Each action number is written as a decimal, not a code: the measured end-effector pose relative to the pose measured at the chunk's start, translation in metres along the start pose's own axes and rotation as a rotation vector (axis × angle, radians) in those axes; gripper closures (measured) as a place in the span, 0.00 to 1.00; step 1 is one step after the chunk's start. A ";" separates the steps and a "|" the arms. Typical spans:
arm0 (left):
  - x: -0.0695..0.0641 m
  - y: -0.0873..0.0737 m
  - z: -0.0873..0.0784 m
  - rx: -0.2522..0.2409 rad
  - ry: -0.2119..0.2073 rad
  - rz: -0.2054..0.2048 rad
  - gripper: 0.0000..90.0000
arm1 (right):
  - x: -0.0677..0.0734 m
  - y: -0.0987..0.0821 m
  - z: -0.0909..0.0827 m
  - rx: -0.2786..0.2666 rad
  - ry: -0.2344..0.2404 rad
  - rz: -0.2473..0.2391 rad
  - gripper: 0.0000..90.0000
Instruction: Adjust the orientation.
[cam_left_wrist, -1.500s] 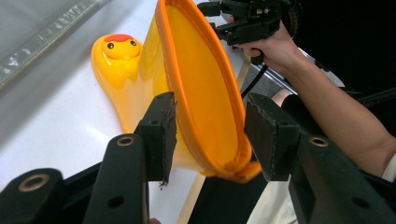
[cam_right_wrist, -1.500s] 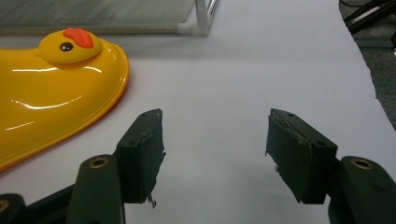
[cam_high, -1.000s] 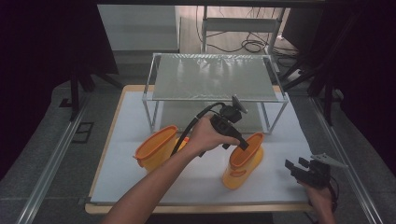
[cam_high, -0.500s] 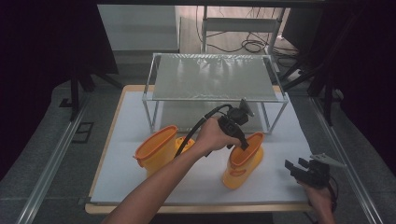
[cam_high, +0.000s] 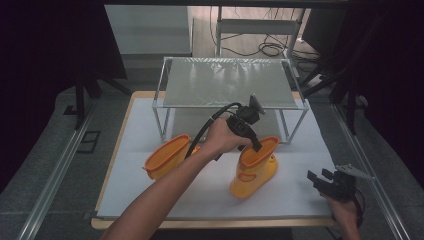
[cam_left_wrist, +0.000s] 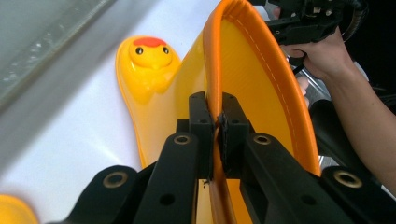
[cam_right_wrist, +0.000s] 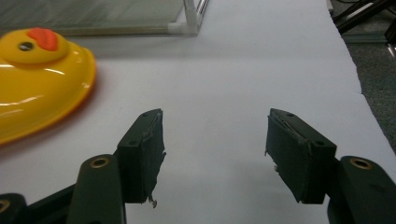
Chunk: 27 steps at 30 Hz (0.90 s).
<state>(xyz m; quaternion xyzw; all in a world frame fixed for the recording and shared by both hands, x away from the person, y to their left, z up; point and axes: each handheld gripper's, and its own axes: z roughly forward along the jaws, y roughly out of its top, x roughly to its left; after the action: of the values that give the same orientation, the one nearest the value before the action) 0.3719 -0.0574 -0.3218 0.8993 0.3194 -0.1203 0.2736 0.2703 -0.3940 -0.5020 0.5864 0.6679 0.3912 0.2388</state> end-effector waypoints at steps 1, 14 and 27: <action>-0.001 -0.001 -0.004 0.003 0.004 0.004 0.96 | -0.001 0.000 0.000 0.000 -0.001 -0.001 0.41; -0.002 -0.044 -0.063 -0.034 0.047 0.026 0.96 | 0.002 0.000 0.001 -0.003 0.000 -0.005 0.41; 0.030 -0.102 -0.074 -0.039 0.087 -0.003 0.96 | 0.004 -0.001 0.004 0.014 0.002 -0.011 0.41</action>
<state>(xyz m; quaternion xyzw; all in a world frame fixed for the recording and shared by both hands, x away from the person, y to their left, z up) 0.3330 0.0656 -0.3151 0.8976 0.3345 -0.0752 0.2770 0.2715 -0.3889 -0.5044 0.5841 0.6740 0.3856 0.2362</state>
